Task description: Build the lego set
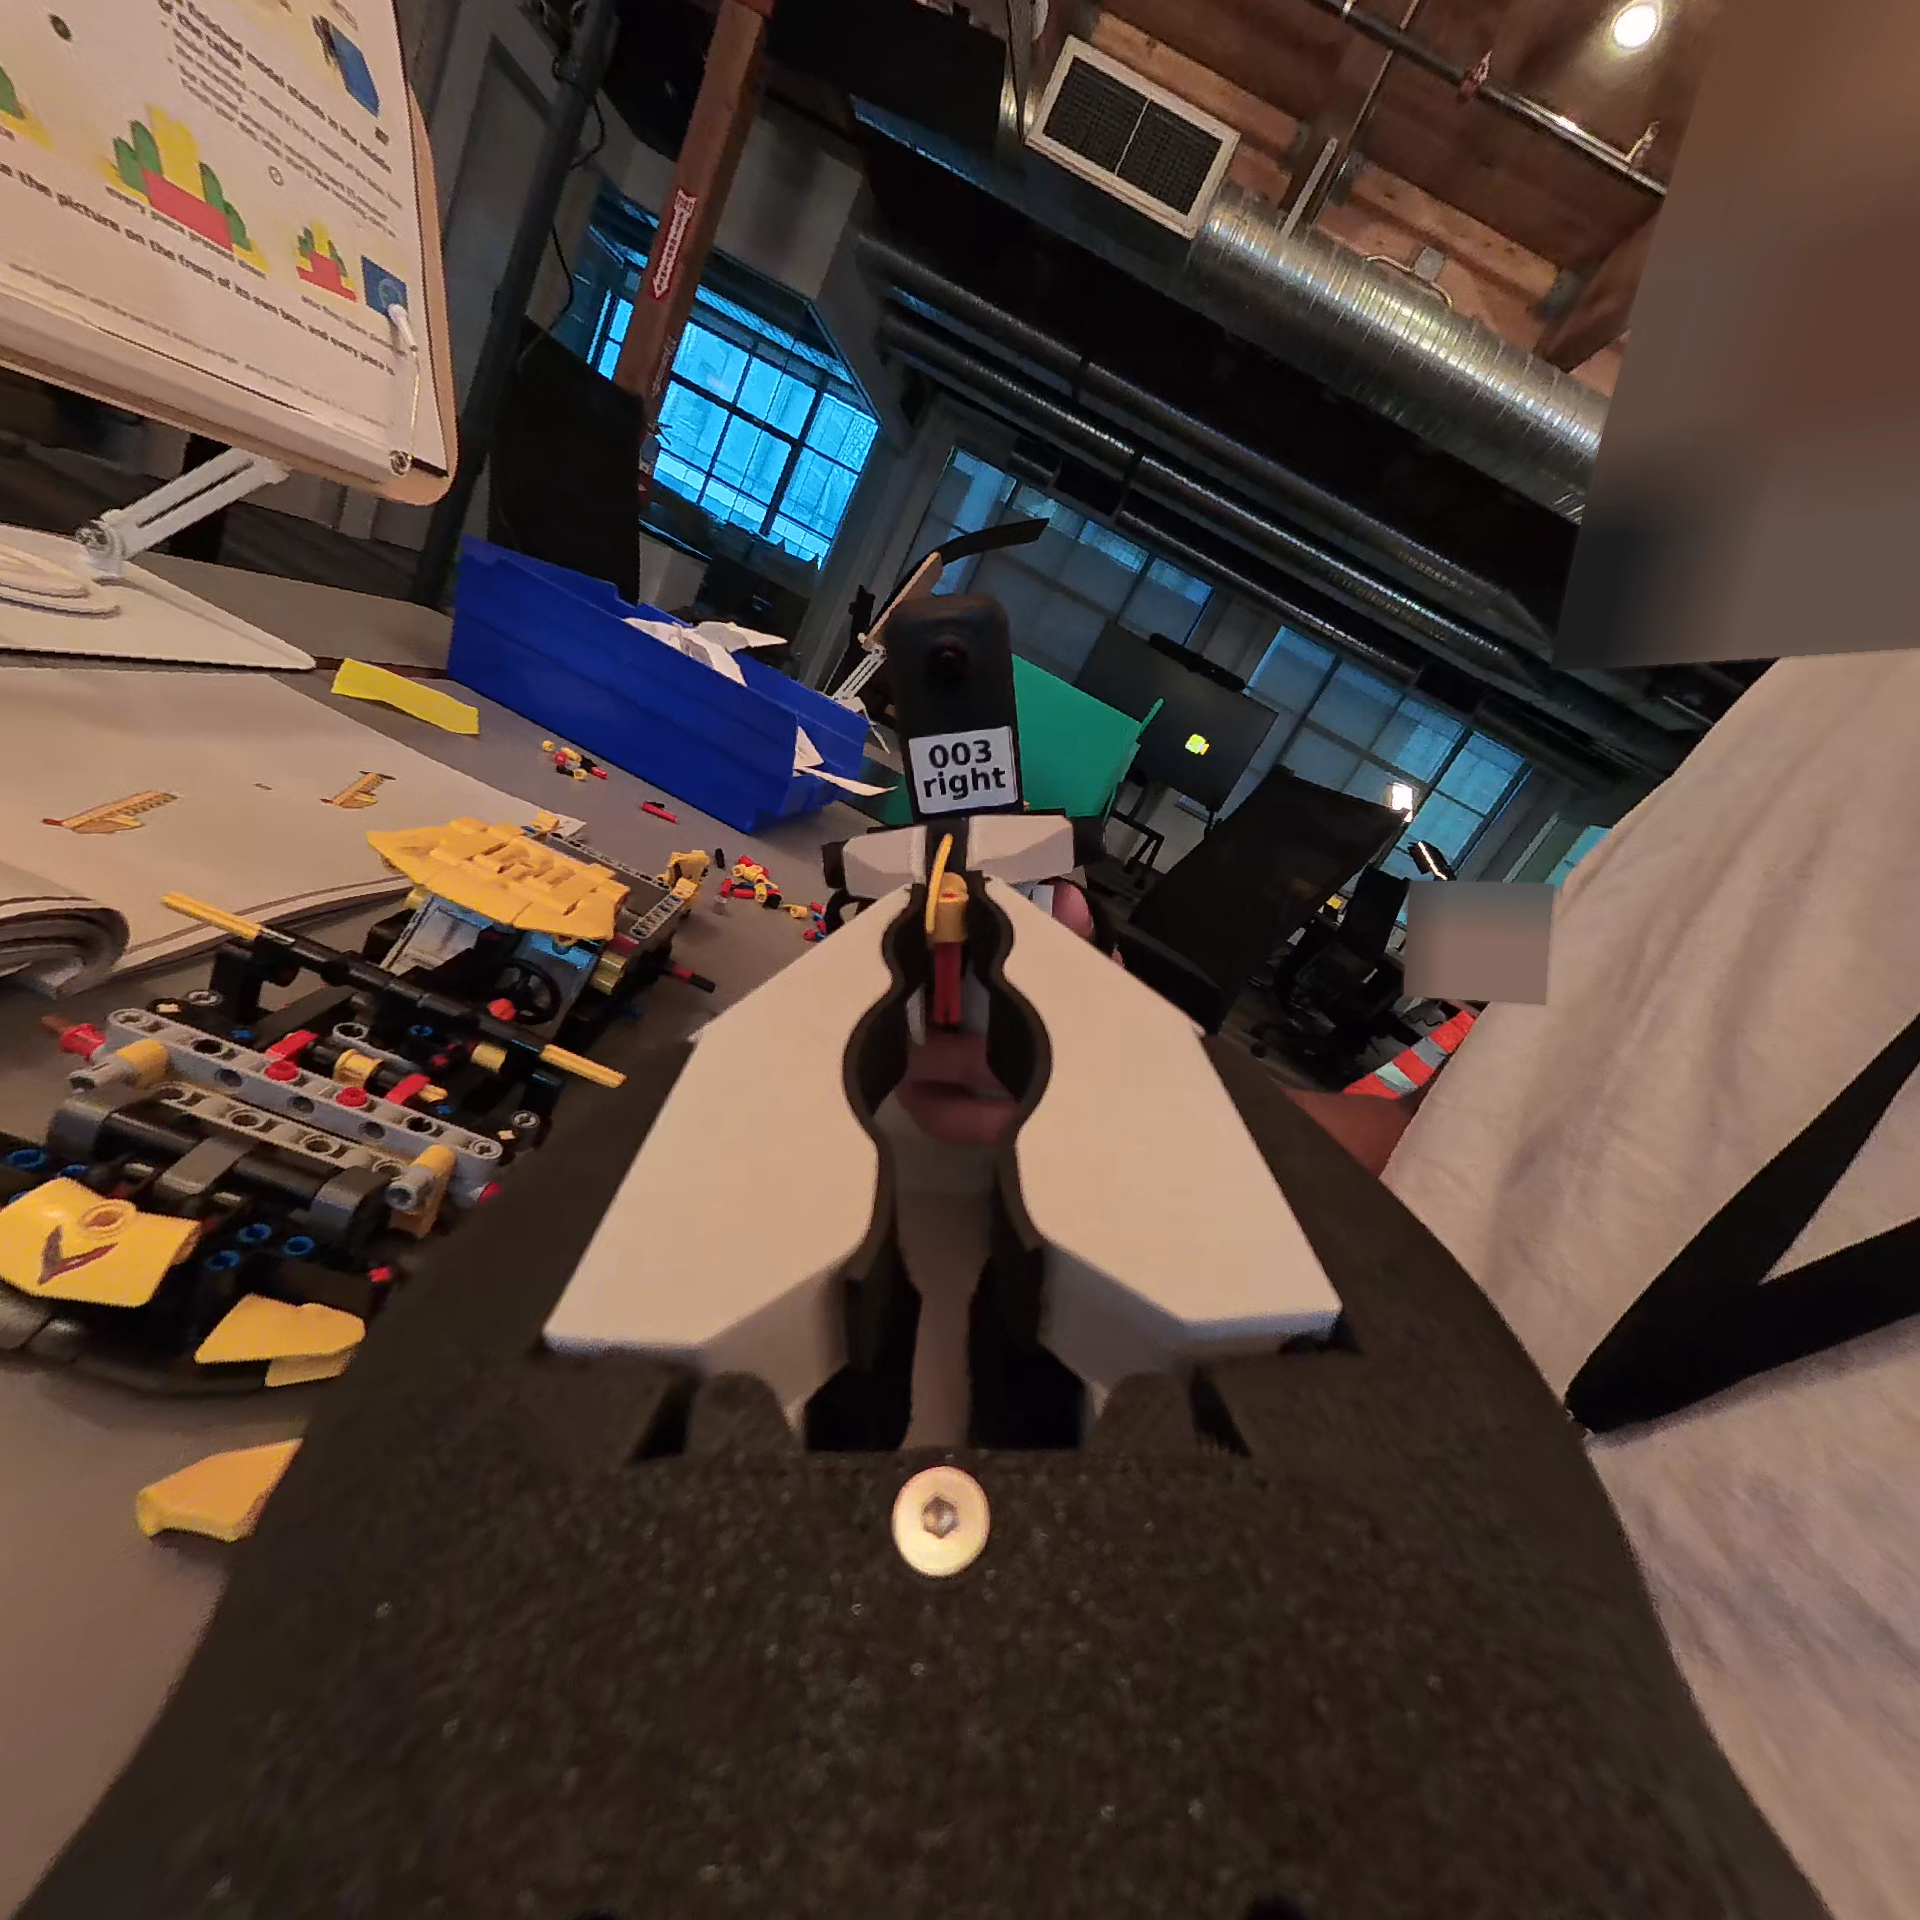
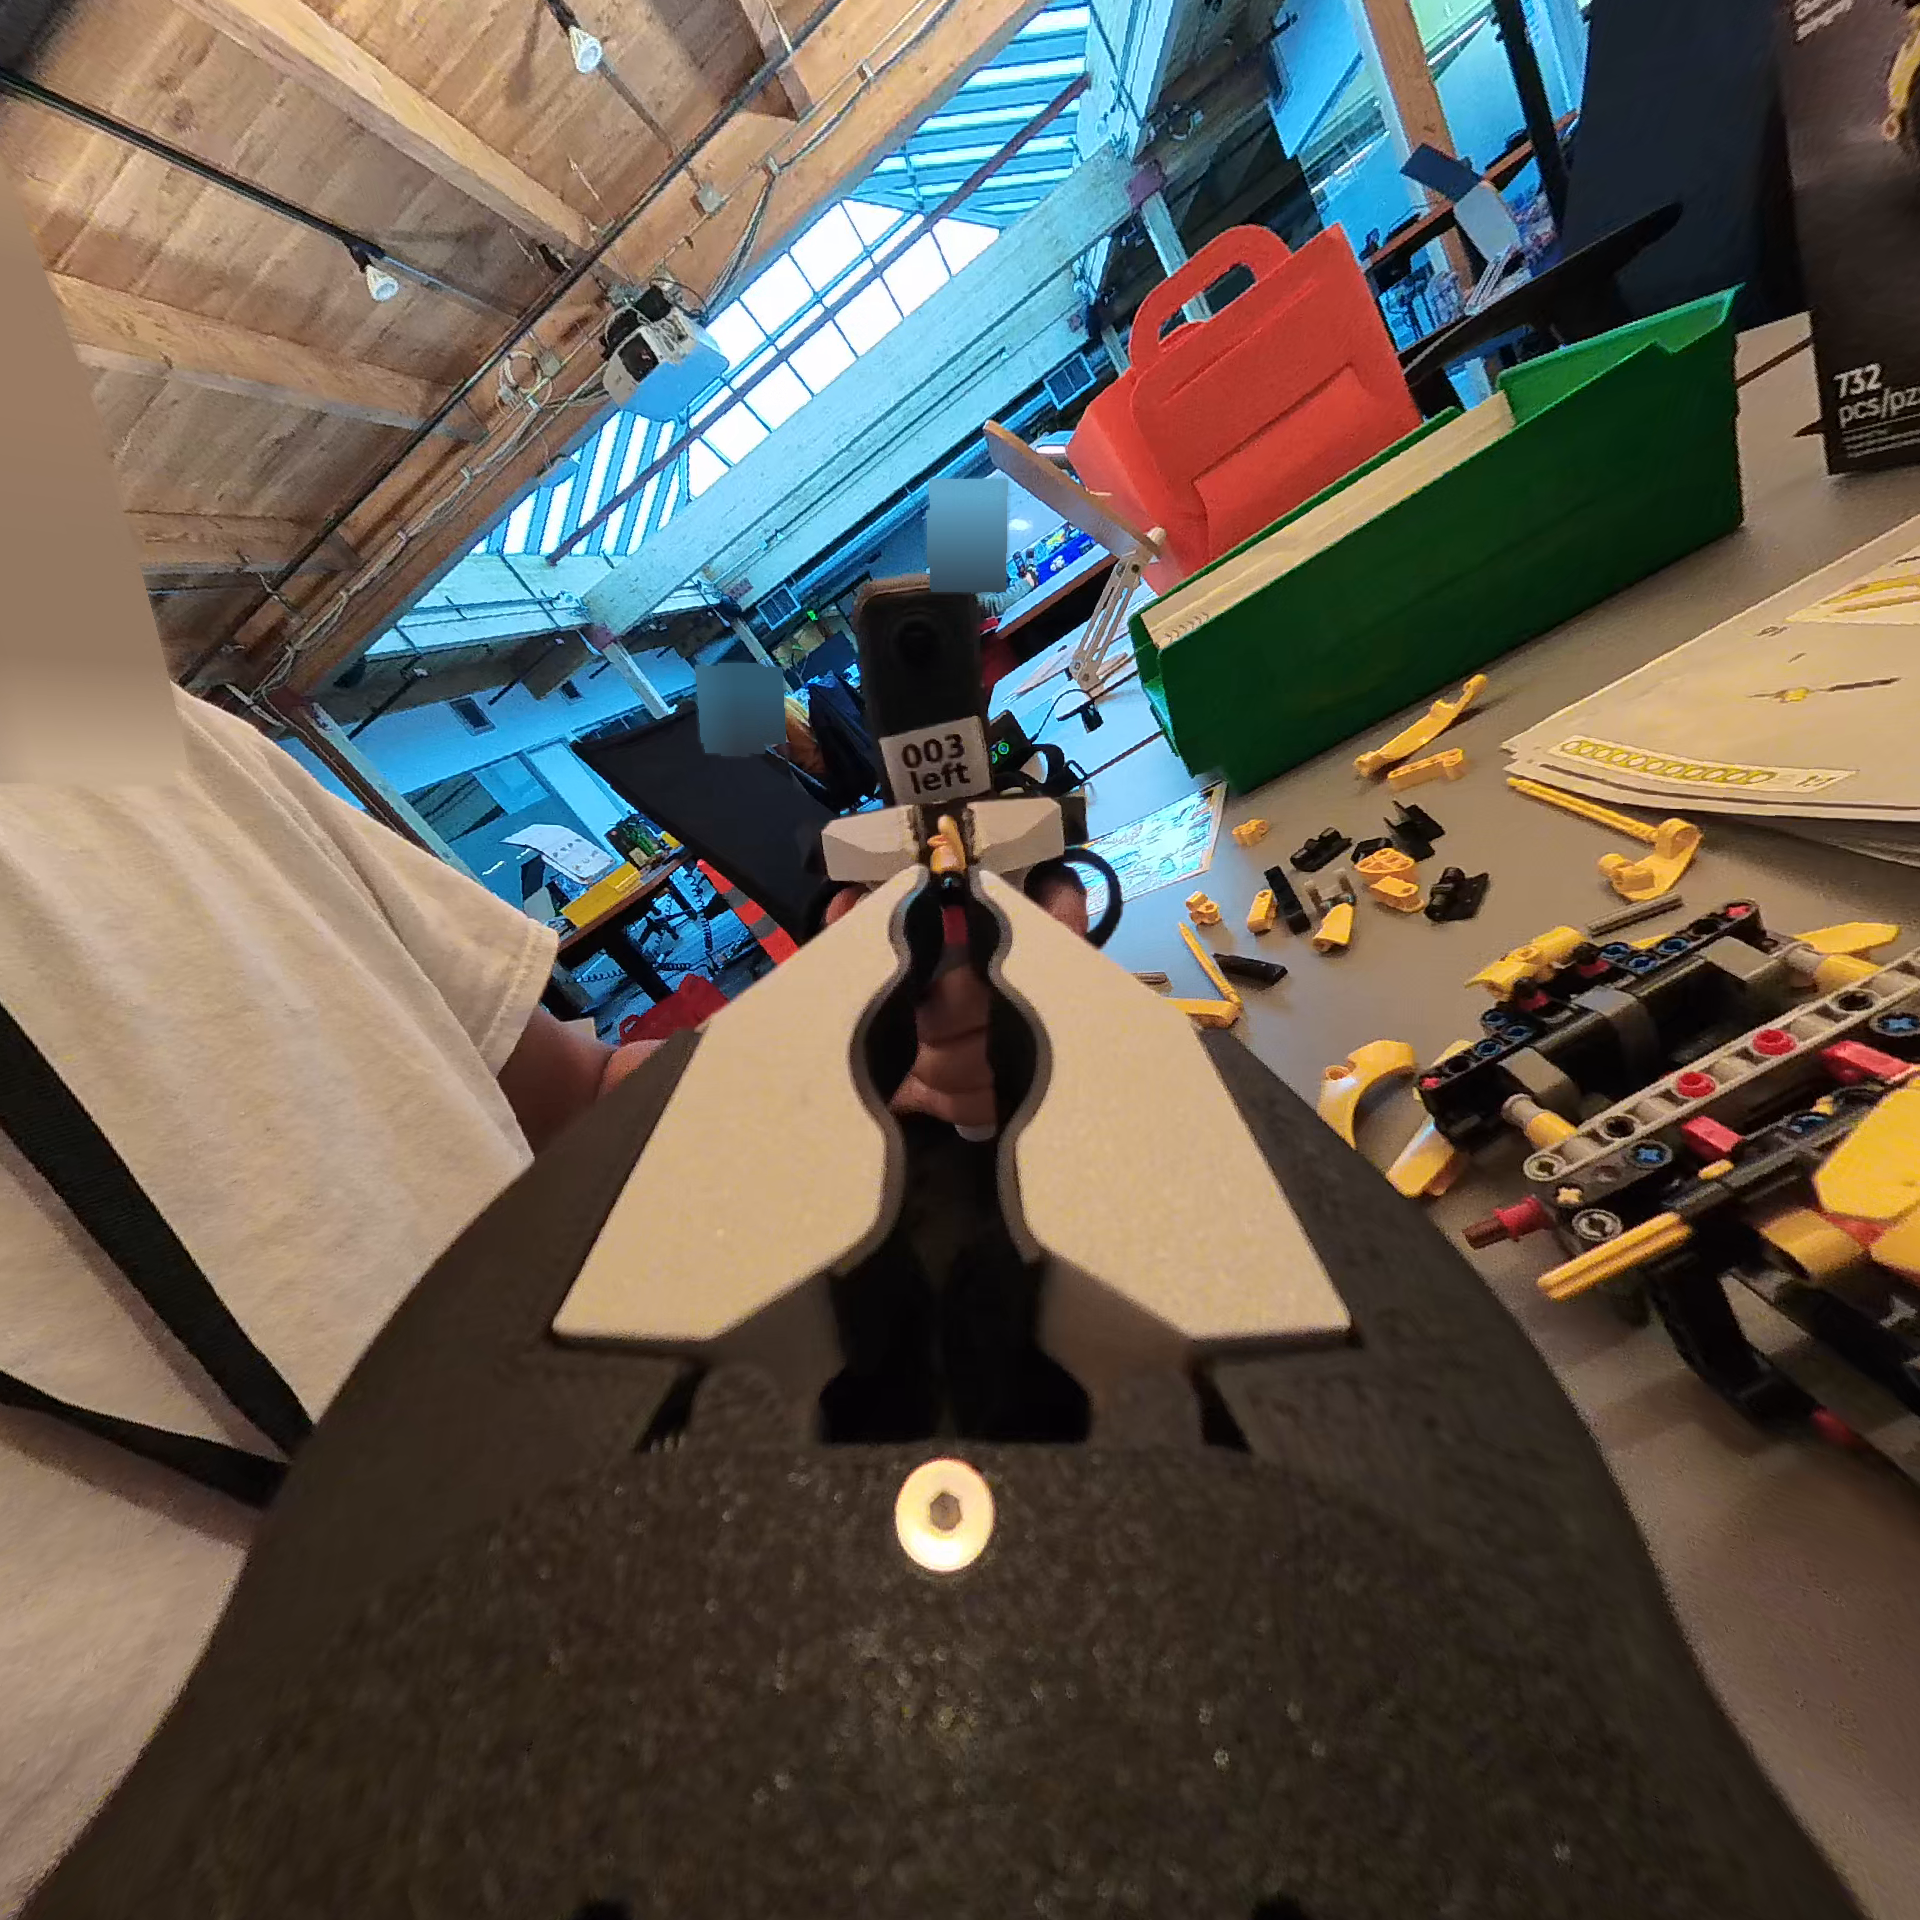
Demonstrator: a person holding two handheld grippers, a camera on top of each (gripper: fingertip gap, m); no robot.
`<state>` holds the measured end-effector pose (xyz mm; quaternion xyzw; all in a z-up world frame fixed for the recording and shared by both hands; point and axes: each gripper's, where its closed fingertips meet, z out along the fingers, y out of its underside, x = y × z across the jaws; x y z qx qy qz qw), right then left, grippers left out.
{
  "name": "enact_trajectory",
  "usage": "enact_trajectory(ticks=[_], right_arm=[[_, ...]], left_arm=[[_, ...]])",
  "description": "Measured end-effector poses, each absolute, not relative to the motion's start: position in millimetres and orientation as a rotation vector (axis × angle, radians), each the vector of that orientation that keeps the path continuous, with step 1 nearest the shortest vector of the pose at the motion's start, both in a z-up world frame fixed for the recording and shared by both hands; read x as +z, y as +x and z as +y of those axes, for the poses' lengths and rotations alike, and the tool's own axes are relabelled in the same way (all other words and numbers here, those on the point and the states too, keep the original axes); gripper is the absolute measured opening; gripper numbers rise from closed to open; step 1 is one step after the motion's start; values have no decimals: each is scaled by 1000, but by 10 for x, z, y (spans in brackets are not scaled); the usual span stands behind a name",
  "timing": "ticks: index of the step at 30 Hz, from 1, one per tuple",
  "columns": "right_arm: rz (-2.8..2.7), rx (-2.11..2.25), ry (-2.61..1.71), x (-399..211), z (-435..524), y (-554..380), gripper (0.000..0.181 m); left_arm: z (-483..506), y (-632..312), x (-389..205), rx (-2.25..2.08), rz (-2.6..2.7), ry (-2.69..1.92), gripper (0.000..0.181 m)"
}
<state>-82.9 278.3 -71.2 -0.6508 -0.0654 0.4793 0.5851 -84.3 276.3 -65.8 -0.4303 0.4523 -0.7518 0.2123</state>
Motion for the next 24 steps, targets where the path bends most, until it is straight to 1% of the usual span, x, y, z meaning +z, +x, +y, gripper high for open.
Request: enact_trajectory(ticks=[5,7,12,14,15,17,18,20,21,24], right_arm=[[-178,1141,-1528,-717,2769,-886,3],[-177,1128,-1531,-720,2774,-881,3],[-154,1152,-1526,-719,2776,-863,4],[-124,1091,-1530,-683,2751,-680,17],[-100,1054,-1541,-645,2691,-500,19],[-72,869,-1692,-723,2502,-43,23],[-60,716,-1807,-833,2388,216,27],[-53,405,-2063,-1156,2099,659,27],[-77,338,-2185,-1328,1934,730,28],[-183,344,-2394,-1716,1572,544,29]], left_arm=[[2682,-835,-679,-2085,1307,-1184,13],[2700,-839,-669,-2071,1297,-1178,7],[2707,-831,-685,-2056,1305,-1190,7],[2756,-840,-673,-2046,1278,-1193,7],[2783,-842,-678,-2050,1267,-1205,7],[2808,-834,-712,-2043,1269,-1232,7],[2799,-830,-716,-2032,1277,-1228,7],[2747,-809,-745,-1997,1317,-1218,7],[2717,-792,-774,-1970,1344,-1220,7],[2634,-771,-828,-1912,1407,-1203,7]])
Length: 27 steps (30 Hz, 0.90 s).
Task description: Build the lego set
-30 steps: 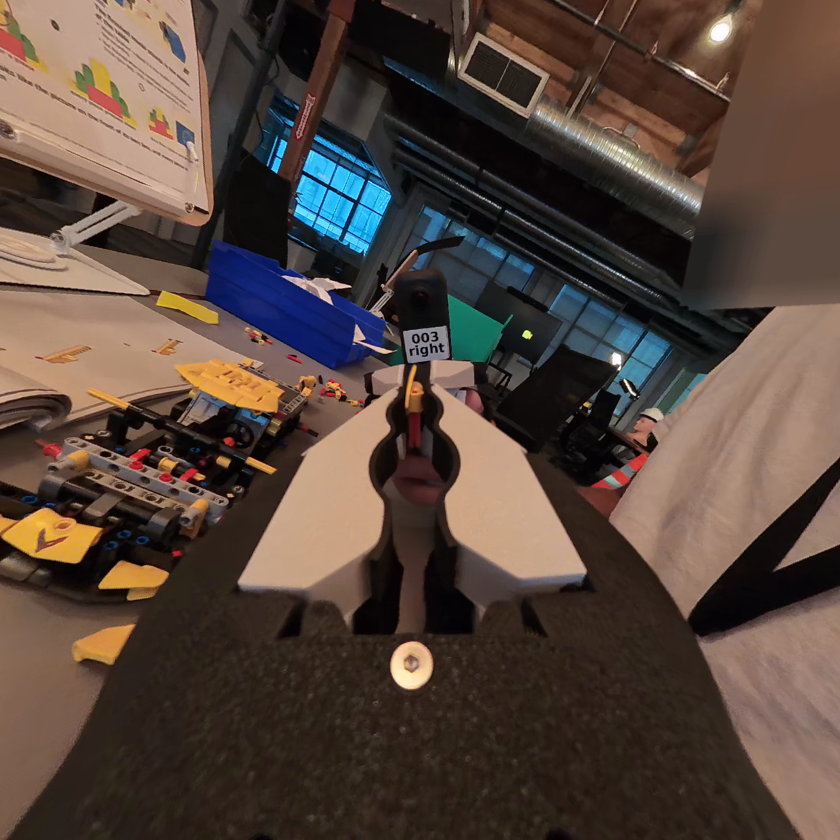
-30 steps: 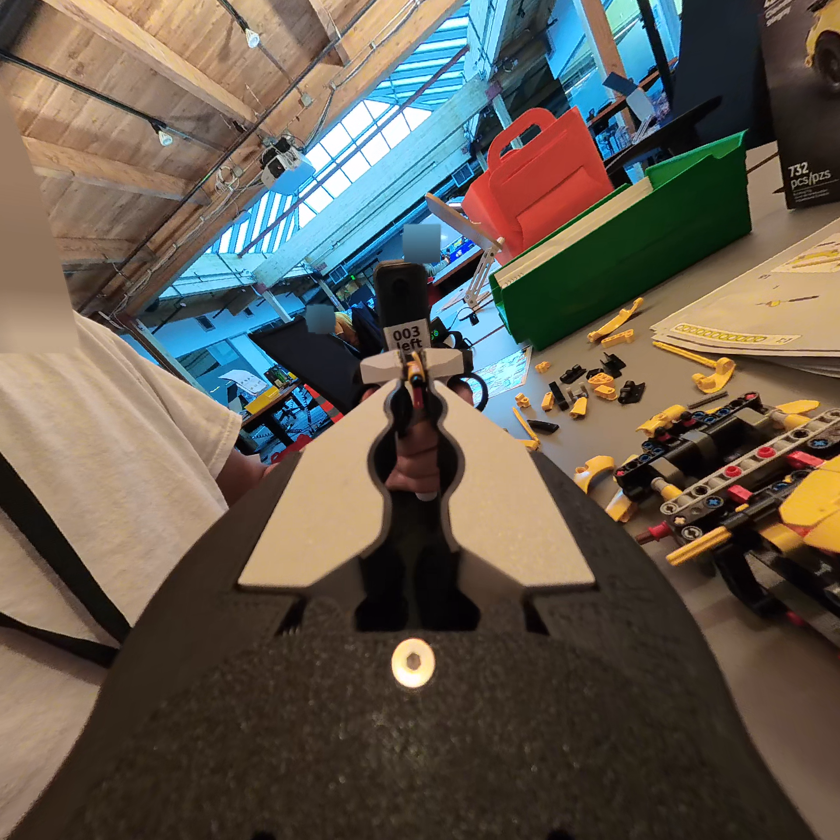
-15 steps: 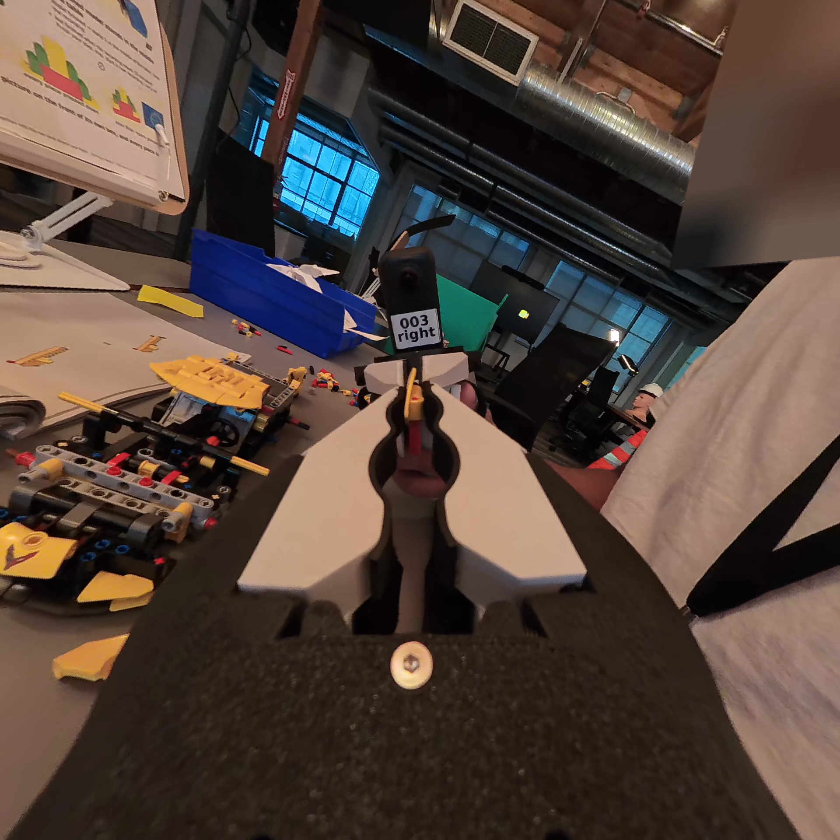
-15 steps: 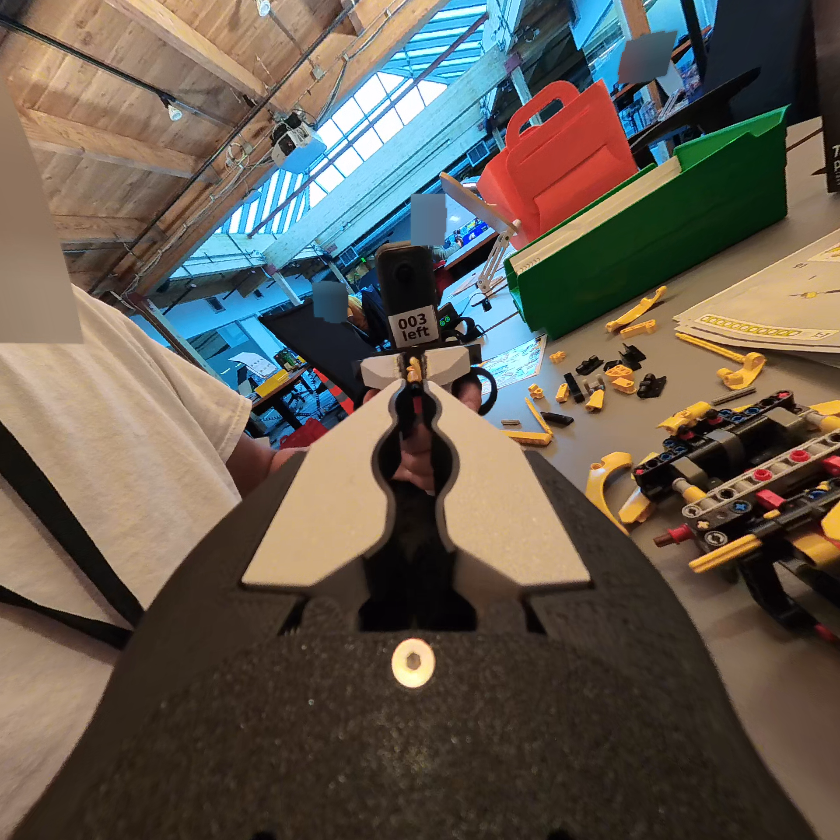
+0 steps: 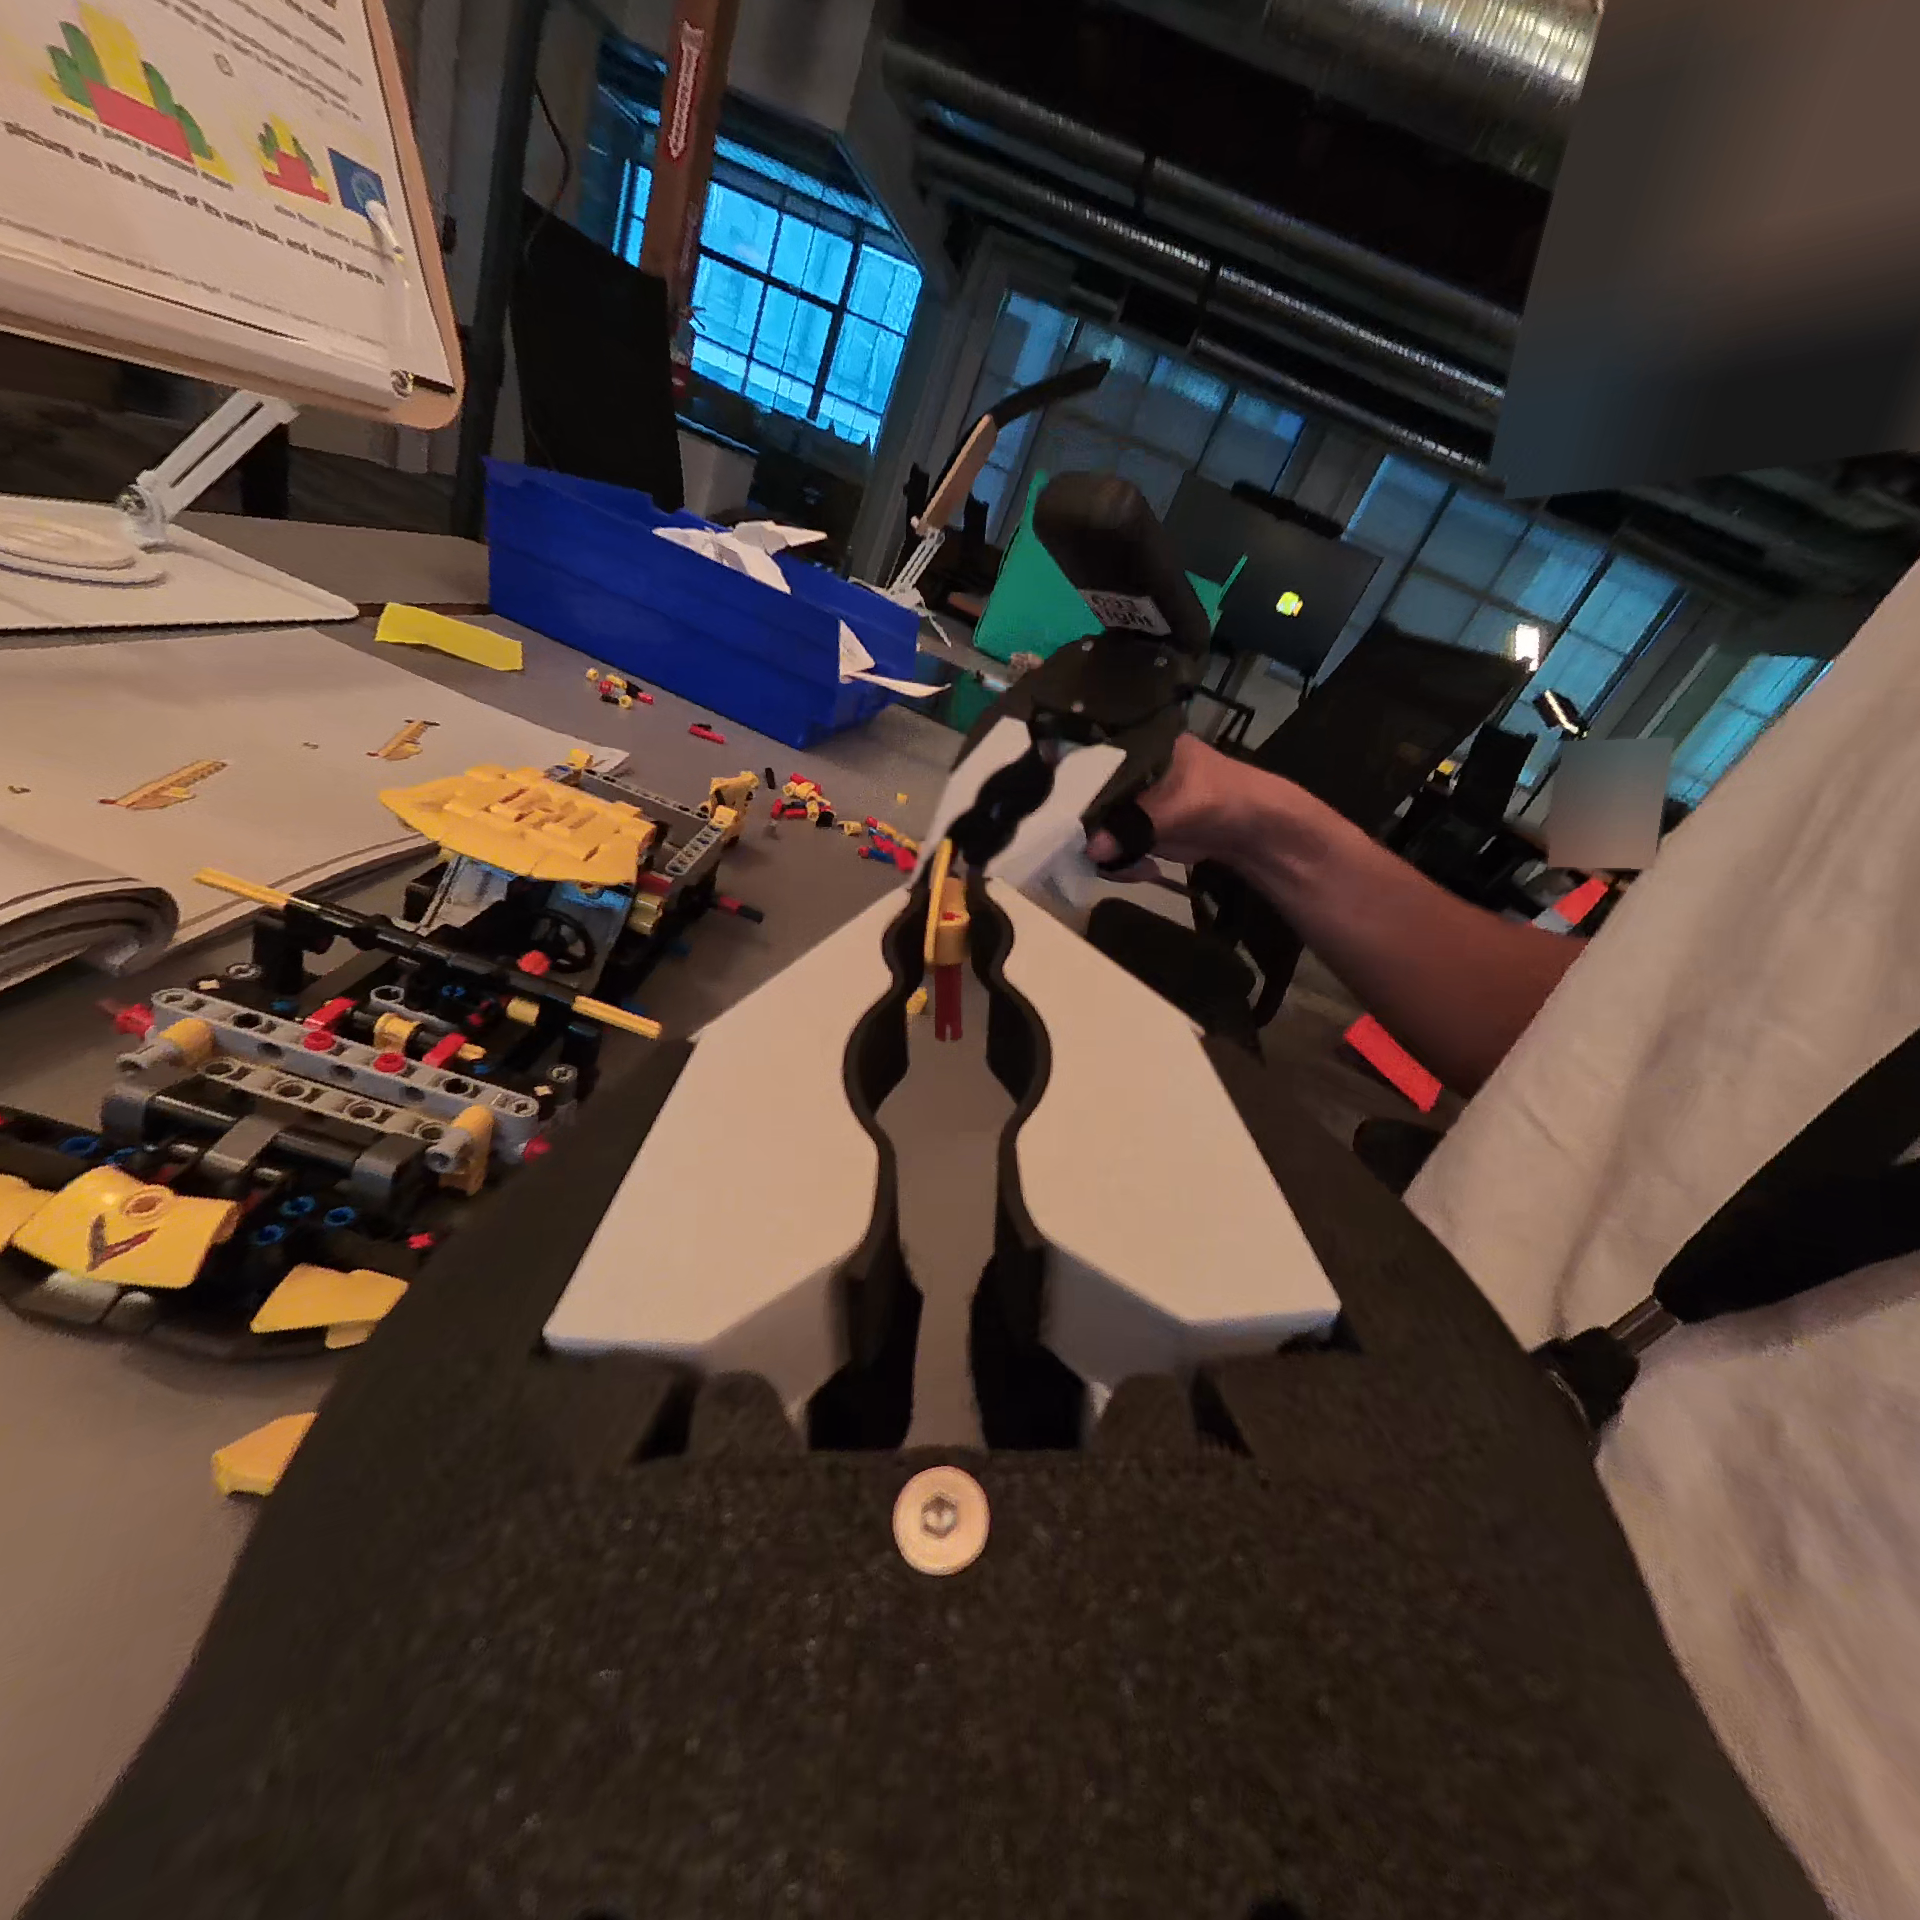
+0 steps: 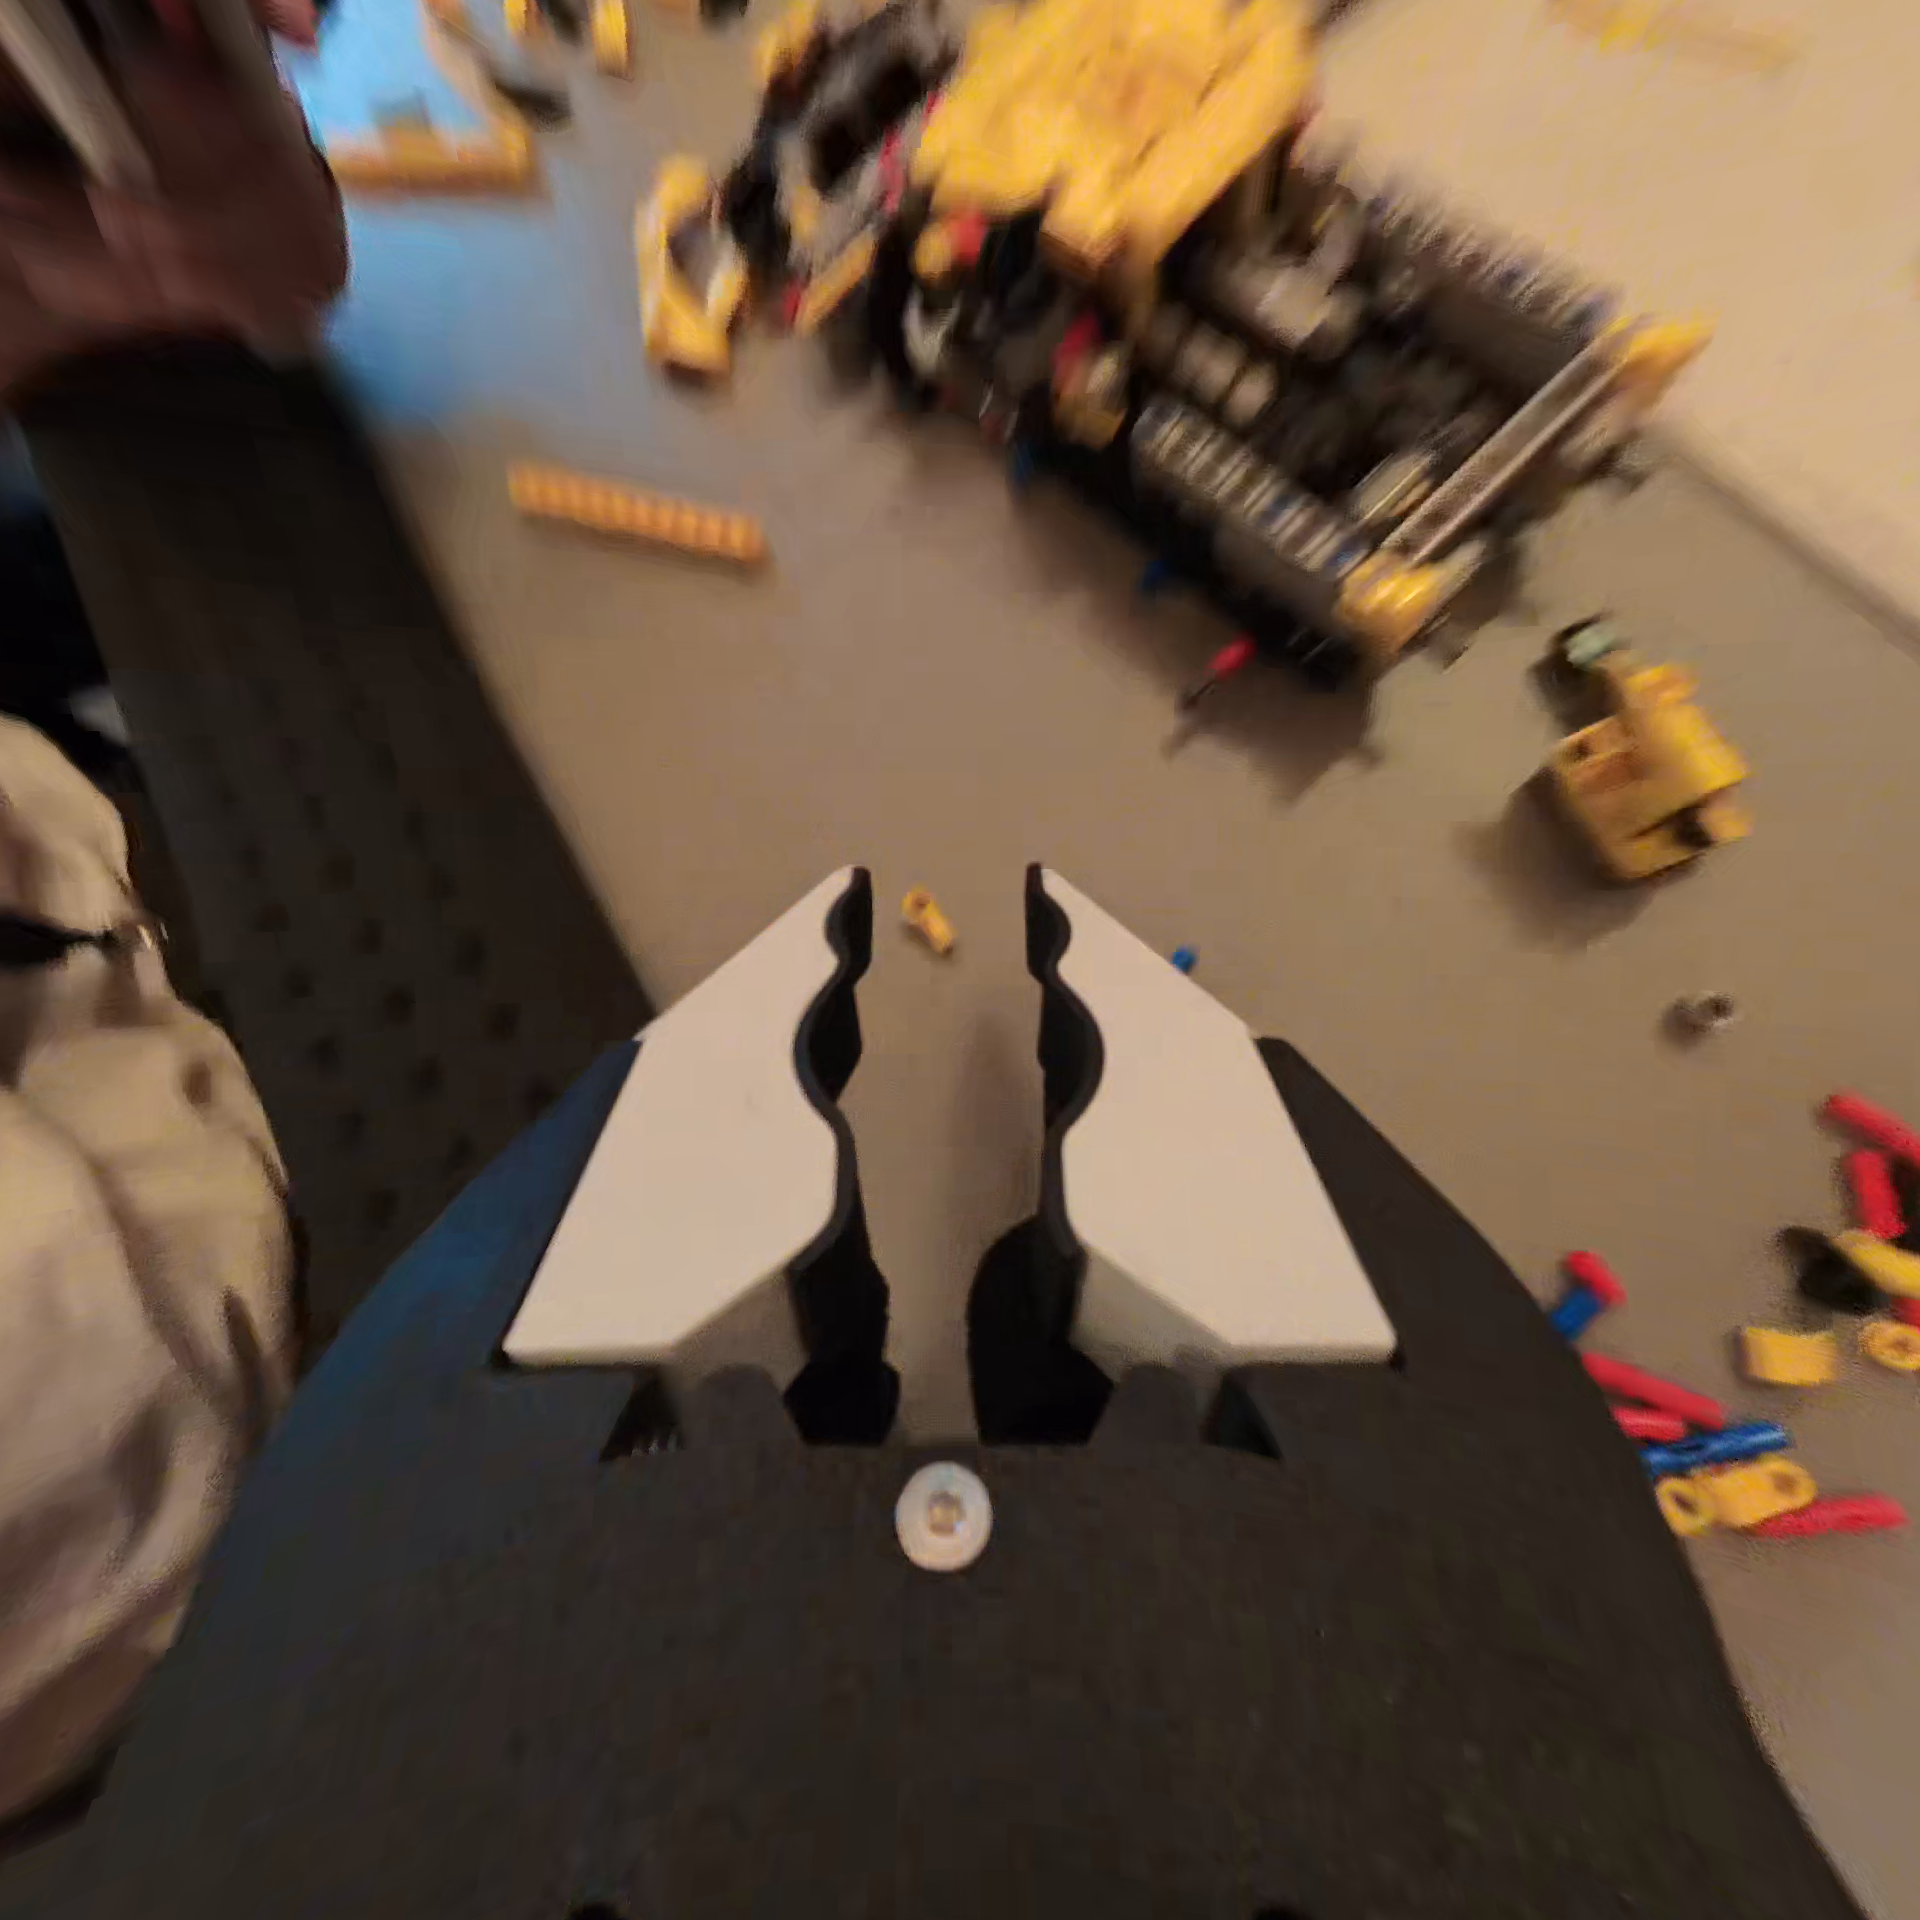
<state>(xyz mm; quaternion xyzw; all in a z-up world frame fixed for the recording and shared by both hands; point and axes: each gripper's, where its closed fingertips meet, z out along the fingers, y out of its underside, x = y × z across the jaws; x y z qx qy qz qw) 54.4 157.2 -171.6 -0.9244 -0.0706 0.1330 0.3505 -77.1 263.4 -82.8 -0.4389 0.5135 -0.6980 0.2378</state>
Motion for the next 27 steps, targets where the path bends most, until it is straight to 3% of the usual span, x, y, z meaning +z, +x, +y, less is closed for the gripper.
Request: enact_trajectory(ticks=[5,17,27], right_arm=[[-378,143,-2512,-2069,1477,425,28],[-449,156,-2558,-2086,1581,447,22],[311,83,-2558,-1939,1463,399,39]], left_arm=[[2590,-756,-868,-1886,1445,-1200,7],[2594,-763,-871,-1881,1443,-1201,7],[2595,-755,-886,-1863,1444,-1206,7]])
